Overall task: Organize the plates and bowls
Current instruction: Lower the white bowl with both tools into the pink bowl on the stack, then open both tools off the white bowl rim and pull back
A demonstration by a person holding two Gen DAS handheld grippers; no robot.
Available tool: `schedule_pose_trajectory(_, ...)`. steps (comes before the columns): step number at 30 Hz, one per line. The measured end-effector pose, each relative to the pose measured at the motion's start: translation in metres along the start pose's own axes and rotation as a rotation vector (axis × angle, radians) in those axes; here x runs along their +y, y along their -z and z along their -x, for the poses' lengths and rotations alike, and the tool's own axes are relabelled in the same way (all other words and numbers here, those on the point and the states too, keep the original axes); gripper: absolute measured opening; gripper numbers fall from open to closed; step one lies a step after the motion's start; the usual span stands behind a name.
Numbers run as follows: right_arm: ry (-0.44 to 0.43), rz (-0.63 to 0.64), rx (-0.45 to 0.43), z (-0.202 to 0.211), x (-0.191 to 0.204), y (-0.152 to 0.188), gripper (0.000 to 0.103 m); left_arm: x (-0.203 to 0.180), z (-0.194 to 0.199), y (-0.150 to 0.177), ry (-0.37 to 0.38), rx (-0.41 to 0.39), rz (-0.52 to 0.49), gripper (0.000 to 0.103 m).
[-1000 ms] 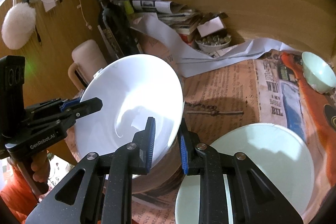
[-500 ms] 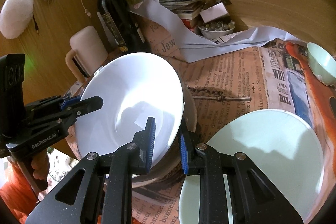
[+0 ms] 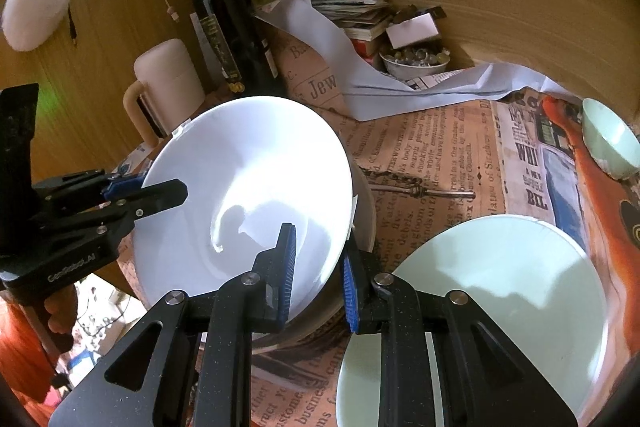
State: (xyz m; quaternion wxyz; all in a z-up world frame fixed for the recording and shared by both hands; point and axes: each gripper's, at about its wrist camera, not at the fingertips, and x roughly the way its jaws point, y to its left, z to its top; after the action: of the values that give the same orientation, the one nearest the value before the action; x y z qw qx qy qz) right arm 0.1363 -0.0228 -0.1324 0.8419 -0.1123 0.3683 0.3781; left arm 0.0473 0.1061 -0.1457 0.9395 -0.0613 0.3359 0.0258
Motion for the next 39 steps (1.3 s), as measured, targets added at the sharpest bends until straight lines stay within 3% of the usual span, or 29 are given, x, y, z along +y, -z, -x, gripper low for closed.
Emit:
schedule_pose_trajectory(6,0.024,0.033,-0.006,-0.001,0.004,0.001,0.019,-0.002,-0.001,-0.002,-0.049,0.015,-0.030,0.019)
schedule_pose_trajectory(17,0.054,0.053,-0.021,-0.001,0.004,-0.002,0.019,0.003,-0.007,-0.004,-0.054,0.027,-0.032,0.019)
schedule_pose_trajectory(20,0.084,0.104,-0.008,-0.003,0.013,-0.001,0.030,0.004,-0.011,-0.004,-0.045,0.043,-0.023,0.019)
schedule_pose_trajectory(22,0.073,0.128,-0.002,-0.002,0.018,0.000,0.043,0.005,-0.015,-0.005,-0.044,0.052,-0.019,0.019)
schedule_pose_trajectory(26,0.074,0.144,-0.003,0.001,0.021,0.000,0.046,0.007,-0.011,-0.010,-0.050,0.035,-0.009,0.020)
schedule_pose_trajectory(29,0.081,0.128,-0.019,0.007,0.016,-0.002,0.054,0.007,0.000,-0.018,-0.057,-0.007,-0.007,0.026)
schedule_pose_trajectory(30,0.100,0.125,-0.036,0.010,0.015,-0.003,0.068,0.006,0.004,-0.022,-0.060,-0.026,-0.008,0.027)
schedule_pose_trajectory(32,0.120,0.114,-0.089,0.021,0.010,-0.005,0.078,0.003,0.012,-0.029,-0.061,-0.056,-0.012,0.033)
schedule_pose_trajectory(39,0.160,0.066,-0.172,0.052,-0.016,-0.013,0.078,-0.023,0.035,-0.056,-0.062,-0.185,-0.058,0.064)
